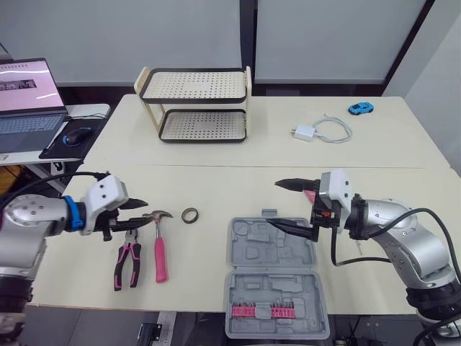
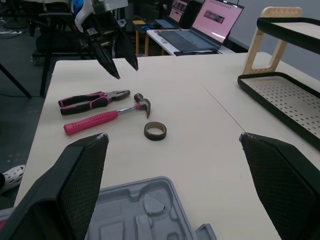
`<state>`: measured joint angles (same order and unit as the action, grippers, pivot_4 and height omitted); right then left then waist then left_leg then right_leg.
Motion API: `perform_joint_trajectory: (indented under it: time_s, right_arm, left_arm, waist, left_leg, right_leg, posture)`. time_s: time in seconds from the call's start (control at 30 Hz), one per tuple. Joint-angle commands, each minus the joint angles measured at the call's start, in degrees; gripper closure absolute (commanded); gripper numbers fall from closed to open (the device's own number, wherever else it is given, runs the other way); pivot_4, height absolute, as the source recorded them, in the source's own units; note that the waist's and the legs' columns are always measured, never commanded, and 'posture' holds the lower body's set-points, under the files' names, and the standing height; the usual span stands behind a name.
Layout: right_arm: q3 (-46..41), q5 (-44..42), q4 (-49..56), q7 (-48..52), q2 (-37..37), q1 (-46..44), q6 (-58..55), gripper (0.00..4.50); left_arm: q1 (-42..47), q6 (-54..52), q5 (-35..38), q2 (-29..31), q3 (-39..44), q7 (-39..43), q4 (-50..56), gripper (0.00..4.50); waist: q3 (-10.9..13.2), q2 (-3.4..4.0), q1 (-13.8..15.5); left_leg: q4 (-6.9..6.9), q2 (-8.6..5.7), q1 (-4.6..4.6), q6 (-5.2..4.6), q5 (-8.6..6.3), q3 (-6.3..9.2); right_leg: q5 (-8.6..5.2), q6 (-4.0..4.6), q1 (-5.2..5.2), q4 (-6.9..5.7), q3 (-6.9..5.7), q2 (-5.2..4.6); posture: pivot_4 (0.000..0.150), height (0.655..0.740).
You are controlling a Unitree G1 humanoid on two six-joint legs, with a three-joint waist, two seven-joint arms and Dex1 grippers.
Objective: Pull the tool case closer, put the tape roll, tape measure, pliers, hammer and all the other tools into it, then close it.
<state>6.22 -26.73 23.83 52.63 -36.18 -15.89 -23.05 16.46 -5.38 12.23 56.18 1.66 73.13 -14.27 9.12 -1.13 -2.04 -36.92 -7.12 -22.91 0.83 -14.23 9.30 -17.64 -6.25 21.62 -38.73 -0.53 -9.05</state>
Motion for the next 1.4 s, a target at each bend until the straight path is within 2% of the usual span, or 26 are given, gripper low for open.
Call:
perform_joint_trajectory:
  time_s: [0.03,0.17,0.27,0.33,0.6,0.93,1.4]
  right_arm:
    - [-0.16,0.30,3.00,-0.78,0.22,0.13,0.39,0.00]
    - [-0.24,1.00,5.51,-1.98,-0.19,2.21,-0.25,0.00]
    - [-0.54,0.86,7.77,-3.11,-0.47,4.03,-1.02,0.00]
    - [-0.60,0.98,8.97,-3.65,-0.86,5.14,-1.54,0.00]
    - [-0.95,1.21,11.29,-5.18,-1.85,7.86,-2.15,0.00]
    - [-1.03,1.38,11.48,-6.08,-2.03,7.04,-3.27,0.00]
    - [-0.50,1.58,11.74,-6.64,-2.09,7.18,-3.60,0.00]
  left_arm:
    - [4.84,6.39,-3.52,-2.21,-3.32,1.27,-6.89,2.25]
    - [9.17,11.65,-5.74,-5.35,-6.53,3.13,-13.51,2.25]
    - [11.91,15.30,-7.65,-7.32,-8.32,3.44,-18.72,2.82]
    - [13.18,16.99,-8.48,-8.19,-9.13,3.76,-21.13,3.43]
    - [18.51,23.09,-12.24,-12.60,-11.84,3.66,-29.38,3.43]
    - [24.09,29.40,-19.13,-16.89,-15.25,-0.70,-39.08,3.43]
    - [24.61,30.47,-21.09,-19.02,-15.92,-1.96,-41.53,3.43]
  waist:
    - [0.01,-0.04,0.07]
    - [0.01,-0.06,0.25]
    - [0.01,-0.07,0.20]
    - [0.01,-0.07,0.17]
    - [0.01,-0.11,0.24]
    - [0.00,-0.18,0.11]
    - [0.03,-0.26,0.14]
  left_leg:
    - [-0.01,0.01,0.00,0.00,0.00,0.01]
    - [-0.04,-0.02,-0.01,-0.03,-0.01,0.04]
    - [-0.05,-0.02,-0.01,-0.03,-0.01,0.04]
    - [-0.05,-0.02,-0.01,-0.07,-0.03,0.04]
    - [-0.09,-0.03,-0.01,-0.08,-0.03,0.05]
    - [-0.11,-0.02,0.00,-0.06,-0.02,0.04]
    - [-0.13,-0.03,0.00,0.01,0.03,0.06]
  right_leg:
    - [0.00,0.00,0.00,0.00,-0.01,0.01]
    - [0.00,0.00,-0.01,-0.01,-0.02,0.00]
    - [0.00,-0.01,-0.02,-0.02,-0.02,0.00]
    - [0.00,-0.01,0.00,-0.05,-0.02,0.00]
    - [-0.01,-0.02,-0.04,-0.11,-0.05,0.01]
    - [-0.01,-0.02,-0.08,-0.12,-0.07,0.02]
    - [-0.01,-0.03,-0.10,-0.13,-0.09,0.02]
  posture:
    - [0.150,0.7400]
    - [0.150,0.7400]
    - [0.150,0.7400]
    - [0.150,0.7400]
    - [0.150,0.7400]
    - [0.150,0.7400]
    - [0.150,0.7400]
